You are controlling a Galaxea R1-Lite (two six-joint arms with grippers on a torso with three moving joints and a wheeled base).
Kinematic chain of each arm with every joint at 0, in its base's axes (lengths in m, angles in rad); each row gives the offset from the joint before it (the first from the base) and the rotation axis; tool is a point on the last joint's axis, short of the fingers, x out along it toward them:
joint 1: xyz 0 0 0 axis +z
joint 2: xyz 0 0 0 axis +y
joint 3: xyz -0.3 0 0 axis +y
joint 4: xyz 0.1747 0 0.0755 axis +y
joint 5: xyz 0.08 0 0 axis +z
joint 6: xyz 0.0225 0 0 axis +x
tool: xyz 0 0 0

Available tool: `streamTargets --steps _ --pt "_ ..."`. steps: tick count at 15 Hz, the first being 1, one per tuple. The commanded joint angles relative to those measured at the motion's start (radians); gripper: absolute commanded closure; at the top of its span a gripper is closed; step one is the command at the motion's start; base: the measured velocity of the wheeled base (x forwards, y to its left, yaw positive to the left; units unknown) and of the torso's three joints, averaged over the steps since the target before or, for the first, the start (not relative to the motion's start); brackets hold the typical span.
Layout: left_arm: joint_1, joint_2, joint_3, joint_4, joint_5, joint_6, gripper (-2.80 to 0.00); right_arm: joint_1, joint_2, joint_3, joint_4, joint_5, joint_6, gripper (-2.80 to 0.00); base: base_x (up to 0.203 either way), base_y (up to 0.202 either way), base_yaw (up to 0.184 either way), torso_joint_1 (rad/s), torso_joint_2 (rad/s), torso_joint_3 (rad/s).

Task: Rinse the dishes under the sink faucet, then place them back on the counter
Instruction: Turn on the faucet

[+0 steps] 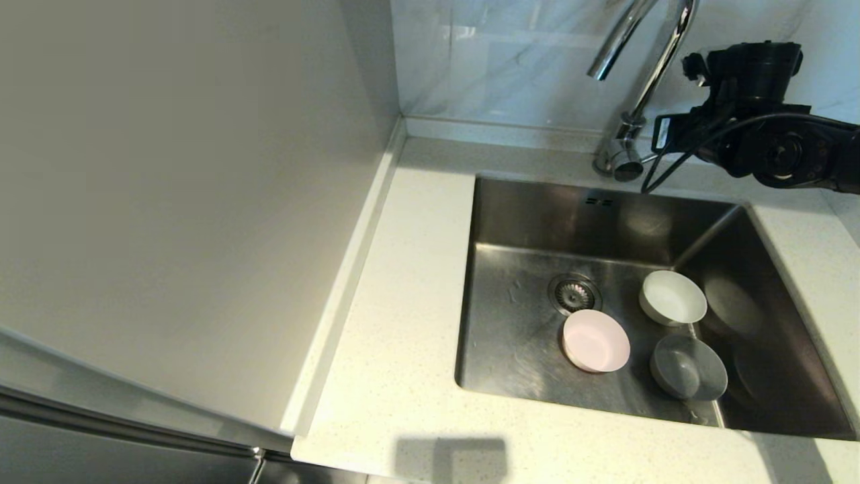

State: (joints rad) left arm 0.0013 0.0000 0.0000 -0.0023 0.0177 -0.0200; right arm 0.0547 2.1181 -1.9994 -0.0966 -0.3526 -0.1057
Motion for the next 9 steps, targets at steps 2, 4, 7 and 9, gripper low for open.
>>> streamTargets --steps 2,4,7,9 --pt "0.000 -0.003 0.000 -0.001 0.001 -0.001 0.00 -0.011 -0.005 0.002 0.026 0.000 -0.018 0.00 0.000 0.000 0.000 0.000 0.00 0.000" --pt "0.000 -0.003 0.000 -0.001 0.000 -0.001 0.00 -0.016 -0.026 0.012 0.101 0.011 -0.023 0.00 0.000 0.000 0.000 0.000 0.00 0.000" --pt "0.000 -0.003 0.000 -0.001 0.001 0.000 0.00 -0.035 -0.049 0.017 0.267 0.024 -0.023 0.00 0.000 0.000 0.000 0.000 0.00 0.000" --pt "0.000 -0.004 0.000 -0.001 0.000 -0.001 0.00 -0.052 -0.071 0.024 0.357 0.040 -0.024 0.00 0.000 0.000 0.000 0.000 0.00 0.000"
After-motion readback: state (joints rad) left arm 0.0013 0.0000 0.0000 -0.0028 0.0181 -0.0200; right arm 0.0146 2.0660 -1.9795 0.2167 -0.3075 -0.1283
